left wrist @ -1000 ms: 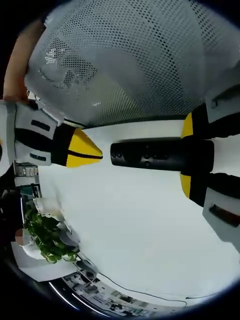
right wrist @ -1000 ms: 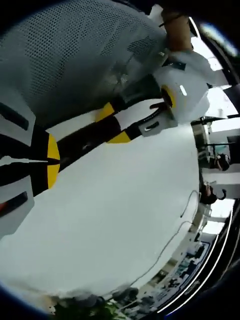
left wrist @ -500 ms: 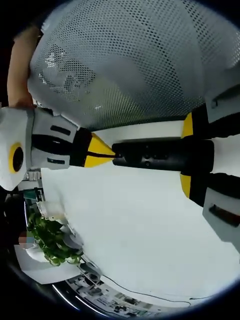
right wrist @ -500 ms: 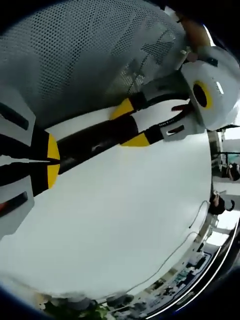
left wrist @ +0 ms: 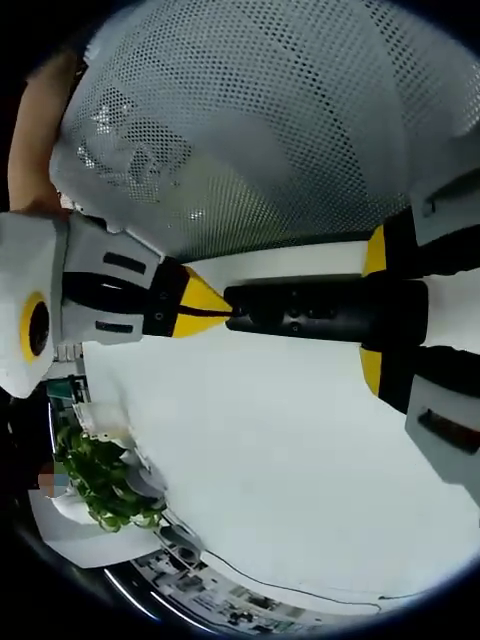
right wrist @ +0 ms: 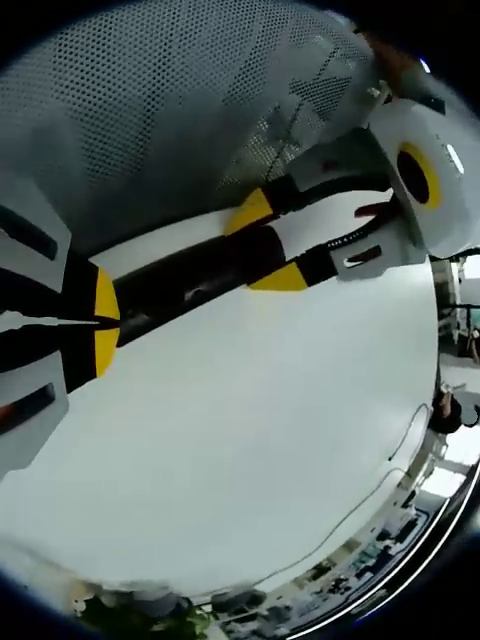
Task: Press the specified remote control buttons in sequence, fully releasing each button before pressing the next.
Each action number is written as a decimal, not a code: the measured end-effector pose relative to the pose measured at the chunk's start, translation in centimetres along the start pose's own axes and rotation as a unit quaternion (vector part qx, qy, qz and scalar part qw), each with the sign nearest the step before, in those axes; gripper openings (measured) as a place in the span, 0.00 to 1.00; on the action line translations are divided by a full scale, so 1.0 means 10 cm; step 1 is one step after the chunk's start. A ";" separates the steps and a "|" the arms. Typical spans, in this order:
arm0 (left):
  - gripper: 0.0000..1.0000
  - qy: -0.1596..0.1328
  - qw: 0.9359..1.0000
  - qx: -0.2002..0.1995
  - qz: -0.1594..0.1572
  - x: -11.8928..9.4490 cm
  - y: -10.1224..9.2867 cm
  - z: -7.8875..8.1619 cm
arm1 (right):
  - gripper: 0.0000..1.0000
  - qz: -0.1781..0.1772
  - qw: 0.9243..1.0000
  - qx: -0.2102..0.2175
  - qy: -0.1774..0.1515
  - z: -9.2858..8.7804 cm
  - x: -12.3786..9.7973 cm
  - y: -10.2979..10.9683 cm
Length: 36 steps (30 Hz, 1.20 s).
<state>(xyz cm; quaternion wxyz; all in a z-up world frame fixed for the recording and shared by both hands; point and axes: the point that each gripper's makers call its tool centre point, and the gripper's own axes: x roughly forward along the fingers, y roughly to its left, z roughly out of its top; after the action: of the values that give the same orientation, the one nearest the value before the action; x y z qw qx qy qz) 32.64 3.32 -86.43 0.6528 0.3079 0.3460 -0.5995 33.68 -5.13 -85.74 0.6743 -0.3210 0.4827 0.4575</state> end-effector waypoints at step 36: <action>0.24 -0.006 1.000 -0.002 0.001 0.01 0.00 0.01 | 0.00 0.002 0.998 0.005 -0.068 0.09 0.00 0.08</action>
<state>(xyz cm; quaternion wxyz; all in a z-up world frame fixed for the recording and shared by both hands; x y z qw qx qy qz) 32.62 3.24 -86.44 0.6561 0.3034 0.3424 -0.6002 33.30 -4.05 -85.42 0.7063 -0.2850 0.4391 0.4766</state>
